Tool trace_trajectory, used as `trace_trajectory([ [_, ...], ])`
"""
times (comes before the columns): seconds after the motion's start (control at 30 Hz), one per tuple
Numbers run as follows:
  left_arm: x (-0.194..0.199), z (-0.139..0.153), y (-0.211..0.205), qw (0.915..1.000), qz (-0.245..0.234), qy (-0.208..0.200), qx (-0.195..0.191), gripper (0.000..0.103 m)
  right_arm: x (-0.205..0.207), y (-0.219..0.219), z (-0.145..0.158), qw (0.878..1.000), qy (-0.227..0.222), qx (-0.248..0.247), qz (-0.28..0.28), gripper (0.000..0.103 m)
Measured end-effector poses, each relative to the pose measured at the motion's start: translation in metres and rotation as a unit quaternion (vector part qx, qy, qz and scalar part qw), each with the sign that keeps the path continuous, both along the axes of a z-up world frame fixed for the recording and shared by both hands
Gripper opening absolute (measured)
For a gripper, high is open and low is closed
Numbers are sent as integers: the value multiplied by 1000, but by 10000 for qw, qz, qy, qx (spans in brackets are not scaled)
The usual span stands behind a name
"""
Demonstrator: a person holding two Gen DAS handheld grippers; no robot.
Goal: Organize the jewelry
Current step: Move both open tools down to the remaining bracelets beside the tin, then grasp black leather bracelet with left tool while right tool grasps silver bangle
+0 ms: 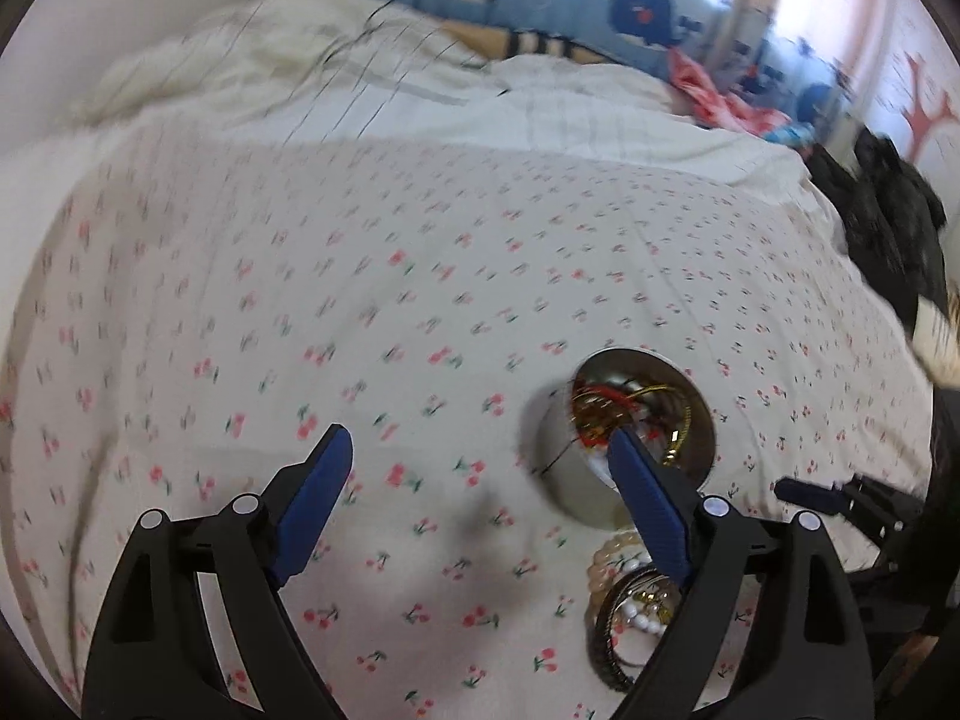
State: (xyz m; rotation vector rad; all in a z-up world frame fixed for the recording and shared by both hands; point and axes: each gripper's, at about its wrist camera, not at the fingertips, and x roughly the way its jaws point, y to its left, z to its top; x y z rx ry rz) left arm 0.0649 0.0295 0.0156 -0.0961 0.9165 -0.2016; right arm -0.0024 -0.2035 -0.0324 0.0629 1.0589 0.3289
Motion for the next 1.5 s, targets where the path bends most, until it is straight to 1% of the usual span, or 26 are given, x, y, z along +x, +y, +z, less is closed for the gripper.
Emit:
trace_trajectory([
  [0.03,1,-4,6,9999,52,110,-88,84,-2,3,0,10000,-2,22,73,67],
  [0.1,0,-9,10,9996,81,248,-122,84,-6,11,-1,9998,7,-34,185,67],
  [0.27,-10,-18,3,9991,-150,334,203,84,-11,28,-10,9987,53,-240,439,66],
  [0.3,-11,-18,1,9989,-182,334,255,84,-11,31,-12,9983,57,-283,504,59],
  [0.33,-13,-19,-1,9986,-225,330,337,84,-13,36,-14,9973,48,-415,603,46],
  [0.4,-15,-18,-2,9981,-276,303,465,84,-20,42,-14,9956,-38,-596,724,39],
  [0.43,-15,-18,-3,9978,-287,290,521,84,-22,44,-13,9949,-81,-598,808,29],
  [0.47,-16,-18,-3,9976,-297,280,562,84,-23,46,-13,9947,-89,-586,838,24],
  [0.5,-16,-17,-3,9976,-304,282,558,84,-24,47,-13,9946,-113,-599,842,21],
  [0.53,-16,-17,-2,9976,-308,287,547,84,-24,47,-14,9946,-111,-595,845,21],
  [0.63,-16,-18,-3,9974,-312,303,579,85,-21,43,-18,9962,-17,-381,783,20],
  [0.67,-16,-18,-3,9972,-326,314,596,85,-20,44,-18,9962,-23,-348,797,17],
  [0.7,-16,-19,-3,9971,-335,323,607,85,-19,44,-17,9964,-42,-280,800,9],
  [0.8,-16,-20,-4,9968,-342,335,634,85,-22,45,-10,9964,-199,-250,791,8],
  [0.93,-15,-20,-6,9968,-357,325,637,85,-25,33,7,9962,-305,272,774,5],
  [1.03,-15,-22,-8,9966,-363,345,647,85,-24,20,14,9957,-307,509,705,5],
  [1.13,-15,-24,-11,9962,-391,371,690,85,-26,14,15,9971,-363,245,622,5],
  [1.17,-15,-25,-12,9959,-402,381,710,85,-25,13,12,9972,-248,268,657,5],
  [1.27,-16,-29,-17,9952,-513,443,712,85,-26,7,13,9975,-283,290,577,5],
  [1.33,-19,-32,-23,9941,-675,505,690,85,-26,0,16,9979,-345,217,498,5],
  [1.4,-23,-35,-31,9923,-900,554,649,85,-24,-11,17,9990,-335,2,304,5],
  [1.5,-33,-41,-47,9862,-1340,598,772,85,-20,-25,11,9995,-240,-222,2,5],
])
